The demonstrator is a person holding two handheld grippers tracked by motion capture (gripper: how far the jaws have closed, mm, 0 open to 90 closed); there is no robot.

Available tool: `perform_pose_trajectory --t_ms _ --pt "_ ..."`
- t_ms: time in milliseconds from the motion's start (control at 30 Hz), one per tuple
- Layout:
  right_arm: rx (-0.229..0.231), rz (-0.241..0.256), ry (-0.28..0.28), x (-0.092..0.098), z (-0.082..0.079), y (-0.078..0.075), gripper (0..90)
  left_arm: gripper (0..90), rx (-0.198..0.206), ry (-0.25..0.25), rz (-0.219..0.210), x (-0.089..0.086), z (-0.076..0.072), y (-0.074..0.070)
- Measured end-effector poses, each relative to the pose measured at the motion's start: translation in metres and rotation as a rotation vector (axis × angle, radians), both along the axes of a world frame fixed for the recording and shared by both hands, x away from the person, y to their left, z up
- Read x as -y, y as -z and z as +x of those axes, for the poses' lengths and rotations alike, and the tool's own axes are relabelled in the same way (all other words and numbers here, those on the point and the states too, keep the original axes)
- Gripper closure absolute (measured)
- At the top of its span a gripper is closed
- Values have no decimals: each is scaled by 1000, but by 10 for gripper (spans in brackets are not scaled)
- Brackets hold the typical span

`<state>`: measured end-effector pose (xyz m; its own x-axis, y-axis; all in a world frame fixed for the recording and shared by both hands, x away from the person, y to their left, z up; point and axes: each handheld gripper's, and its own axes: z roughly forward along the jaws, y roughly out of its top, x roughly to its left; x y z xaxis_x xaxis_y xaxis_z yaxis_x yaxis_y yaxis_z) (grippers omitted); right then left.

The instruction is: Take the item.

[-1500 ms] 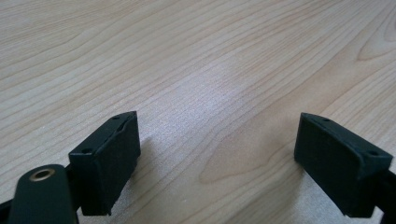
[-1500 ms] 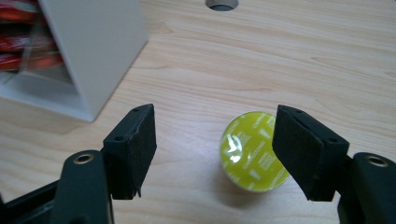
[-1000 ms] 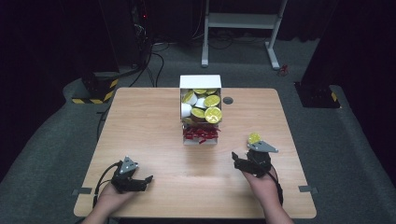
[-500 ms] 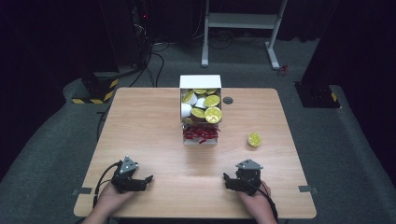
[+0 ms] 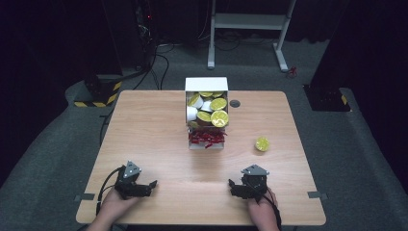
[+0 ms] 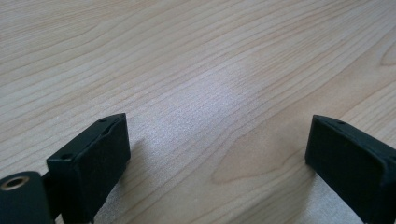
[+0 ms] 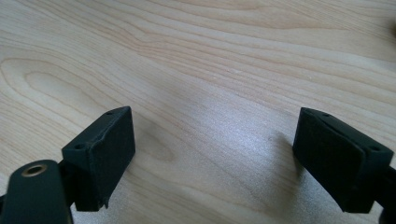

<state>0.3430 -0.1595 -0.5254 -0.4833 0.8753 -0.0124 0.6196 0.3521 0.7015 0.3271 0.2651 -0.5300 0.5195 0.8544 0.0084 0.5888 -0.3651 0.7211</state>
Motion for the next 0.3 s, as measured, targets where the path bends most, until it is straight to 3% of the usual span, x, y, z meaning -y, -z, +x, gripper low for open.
perform_pose_trajectory --t_ms 300 --pt "-5 -4 2 0 2 0 92 70 2 7 0 0 1 0"
